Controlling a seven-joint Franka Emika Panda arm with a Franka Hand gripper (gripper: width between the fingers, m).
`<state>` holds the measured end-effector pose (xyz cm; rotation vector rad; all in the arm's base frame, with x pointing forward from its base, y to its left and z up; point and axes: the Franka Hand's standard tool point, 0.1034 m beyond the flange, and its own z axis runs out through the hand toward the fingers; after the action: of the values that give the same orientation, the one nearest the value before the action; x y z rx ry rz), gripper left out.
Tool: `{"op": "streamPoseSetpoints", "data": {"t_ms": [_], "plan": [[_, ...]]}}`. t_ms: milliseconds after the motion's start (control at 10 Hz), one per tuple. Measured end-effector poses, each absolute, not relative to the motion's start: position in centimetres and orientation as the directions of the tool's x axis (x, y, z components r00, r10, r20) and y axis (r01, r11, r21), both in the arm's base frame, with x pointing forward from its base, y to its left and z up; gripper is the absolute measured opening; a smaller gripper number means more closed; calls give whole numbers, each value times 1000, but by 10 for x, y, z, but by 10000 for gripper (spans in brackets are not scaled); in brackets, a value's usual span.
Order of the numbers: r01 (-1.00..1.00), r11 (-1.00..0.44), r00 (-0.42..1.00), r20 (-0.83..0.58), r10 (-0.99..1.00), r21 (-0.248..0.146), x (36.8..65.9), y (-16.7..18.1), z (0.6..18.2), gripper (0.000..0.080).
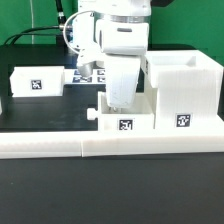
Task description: Assemble drawer
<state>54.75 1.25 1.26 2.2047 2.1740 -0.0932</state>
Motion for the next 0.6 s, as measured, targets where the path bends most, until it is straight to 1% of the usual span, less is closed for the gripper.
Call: {"op": "streamPoseSetpoints", "data": {"t_ms": [600], "plan": [[1000, 3, -4, -81, 997, -12, 548, 11, 12, 42]]}}
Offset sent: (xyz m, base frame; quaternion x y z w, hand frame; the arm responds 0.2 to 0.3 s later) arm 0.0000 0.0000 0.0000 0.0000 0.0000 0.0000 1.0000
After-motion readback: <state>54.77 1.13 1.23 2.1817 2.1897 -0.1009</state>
